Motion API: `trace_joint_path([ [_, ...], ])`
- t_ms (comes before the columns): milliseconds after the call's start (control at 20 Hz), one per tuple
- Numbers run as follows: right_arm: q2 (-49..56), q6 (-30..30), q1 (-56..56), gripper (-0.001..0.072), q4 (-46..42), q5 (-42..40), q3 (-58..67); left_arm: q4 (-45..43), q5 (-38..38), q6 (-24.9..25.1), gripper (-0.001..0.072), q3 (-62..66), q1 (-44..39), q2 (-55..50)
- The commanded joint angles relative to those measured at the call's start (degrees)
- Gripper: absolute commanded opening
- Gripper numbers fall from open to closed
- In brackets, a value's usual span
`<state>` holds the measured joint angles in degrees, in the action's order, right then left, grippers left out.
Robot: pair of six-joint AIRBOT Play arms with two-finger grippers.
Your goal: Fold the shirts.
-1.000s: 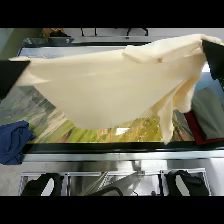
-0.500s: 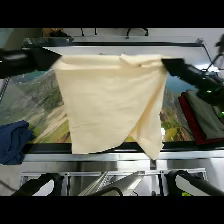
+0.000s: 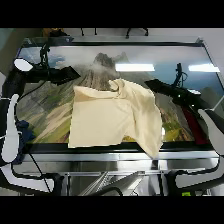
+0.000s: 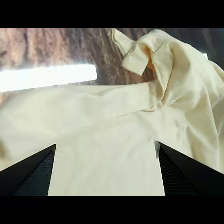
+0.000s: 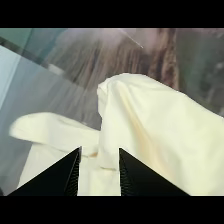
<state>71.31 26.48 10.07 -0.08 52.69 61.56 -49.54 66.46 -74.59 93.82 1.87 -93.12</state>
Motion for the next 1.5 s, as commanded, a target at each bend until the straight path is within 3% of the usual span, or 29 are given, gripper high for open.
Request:
trace_joint_path([
  [0,-7.1,11.5,7.7,0.0219,-15.7,4.9,0.0,-0.4,12.8,-3.5,0.0695,6.1,4.5,-1.7],
  [100,-13.7,19.9,13.0,0.0216,-29.6,10.6,-0.7,-0.6,21.2,-4.7,0.0695,5.6,6.8,0.2],
  [200,-20.3,24.7,16.5,0.0216,-40.0,14.6,-4.9,-0.6,25.2,-5.2,0.0695,-1.7,8.3,4.2],
  [250,-24.5,27.5,17.8,0.0213,-42.1,12.0,-8.9,-1.7,25.3,-5.1,0.0696,-7.8,8.7,7.3],
  [350,-31.7,30.2,20.7,0.0141,-42.2,10.2,-17.6,-7.1,22.6,-4.4,0.0696,-22.0,8.6,14.5],
  [450,-35.4,36.7,21.9,0.0198,-43.1,10.8,-24.3,-11.4,18.9,-4.3,0.0688,-35.6,8.9,20.4],
  [500,-36.0,40.1,21.8,0.0266,-43.5,11.0,-26.6,-11.4,17.6,-4.3,0.0578,-42.1,9.2,22.9],
  [550,-36.0,41.6,21.7,0.0278,-43.5,12.1,-28.0,-11.5,16.3,-3.7,0.0508,-47.5,9.6,25.0],
  [600,-35.5,41.9,21.7,0.0278,-43.5,13.6,-28.6,-11.4,14.6,-3.0,0.0477,-52.5,9.8,26.9],
  [950,-33.4,43.4,21.9,0.0279,-43.7,19.0,-28.6,-12.3,3.1,-2.8,0.0477,-66.7,9.7,29.9],
  [1200,-33.4,43.4,21.9,0.0278,-43.7,20.3,-28.6,-11.8,0.6,-1.9,0.0477,-61.2,9.3,21.8],
  [1450,-31.7,44.0,21.9,0.0291,-43.7,22.0,-28.6,-9.1,-0.3,-1.4,0.0475,-53.6,3.1,15.5],
])
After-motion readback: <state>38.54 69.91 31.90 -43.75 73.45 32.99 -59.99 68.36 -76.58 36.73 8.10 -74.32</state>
